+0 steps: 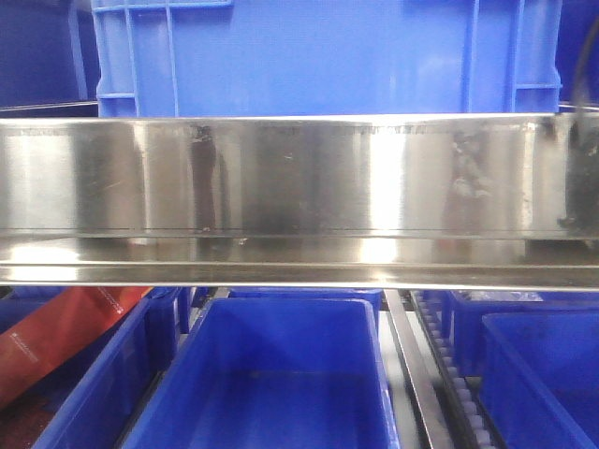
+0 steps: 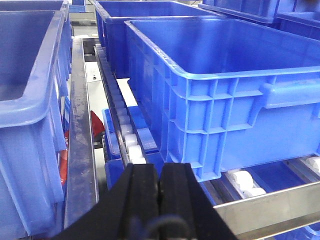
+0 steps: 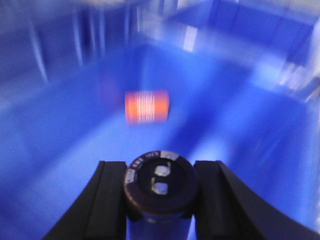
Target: Place cylindrical capacitor in blue bin on shelf
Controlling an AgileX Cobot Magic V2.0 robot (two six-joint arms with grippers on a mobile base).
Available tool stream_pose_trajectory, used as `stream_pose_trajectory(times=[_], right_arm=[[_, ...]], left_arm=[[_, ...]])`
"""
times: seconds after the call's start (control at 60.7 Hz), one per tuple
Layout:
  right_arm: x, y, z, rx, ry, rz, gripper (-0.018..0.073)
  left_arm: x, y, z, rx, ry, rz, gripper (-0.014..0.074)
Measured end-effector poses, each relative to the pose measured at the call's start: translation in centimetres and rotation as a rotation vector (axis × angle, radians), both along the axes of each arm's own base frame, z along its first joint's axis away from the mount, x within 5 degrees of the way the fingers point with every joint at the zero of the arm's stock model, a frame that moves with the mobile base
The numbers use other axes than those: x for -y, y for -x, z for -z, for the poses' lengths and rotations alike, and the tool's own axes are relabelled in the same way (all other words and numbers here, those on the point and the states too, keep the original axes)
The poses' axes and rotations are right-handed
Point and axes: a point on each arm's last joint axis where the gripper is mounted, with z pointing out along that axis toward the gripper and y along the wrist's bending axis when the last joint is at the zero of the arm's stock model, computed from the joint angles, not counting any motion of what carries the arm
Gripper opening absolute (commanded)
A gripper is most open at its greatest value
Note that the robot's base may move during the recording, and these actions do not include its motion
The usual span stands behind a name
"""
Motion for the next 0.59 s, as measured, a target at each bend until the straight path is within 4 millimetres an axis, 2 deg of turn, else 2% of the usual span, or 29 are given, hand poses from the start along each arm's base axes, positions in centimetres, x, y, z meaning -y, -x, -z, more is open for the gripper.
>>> stream_pose_trajectory(times=[0.115, 0.165, 0.231, 0.346, 0.412, 0.478, 0.593], right_arm=[[-1.0, -2.1, 3.1, -0.078, 0.036, -0.002, -0.0091], [-1.4, -2.8, 4.2, -0.104, 0.049, -0.002, -0.0049], [-1.6, -3.3, 5.1, -0.125, 0.059, -0.002, 0.007], [-1.8, -3.6, 5.6, -0.138, 0.063, -0.003, 0.0409], [-1.8, -3.6, 5.6, -0.138, 0.061, -0.003, 0.0526], [-1.8, -3.5, 5.4, -0.133, 0.059, -0.003, 0.0575], [-1.6, -3.3, 5.0, -0.124, 0.054, -0.003, 0.0553]], left_arm=[[0.0, 0.0, 0.0, -0.001, 0.003, 0.001, -0.0111], [0.0, 0.0, 0.0, -0.001, 0.004, 0.002, -0.0111], [0.0, 0.0, 0.0, -0.002, 0.005, 0.002, -0.0111], [0.1, 0.0, 0.0, -0.004, 0.009, 0.005, -0.0111], [0.1, 0.0, 0.0, -0.004, 0.01, 0.005, -0.0111], [0.1, 0.0, 0.0, -0.004, 0.011, 0.006, -0.0111], [0.1, 0.0, 0.0, -0.004, 0.011, 0.006, -0.0111]])
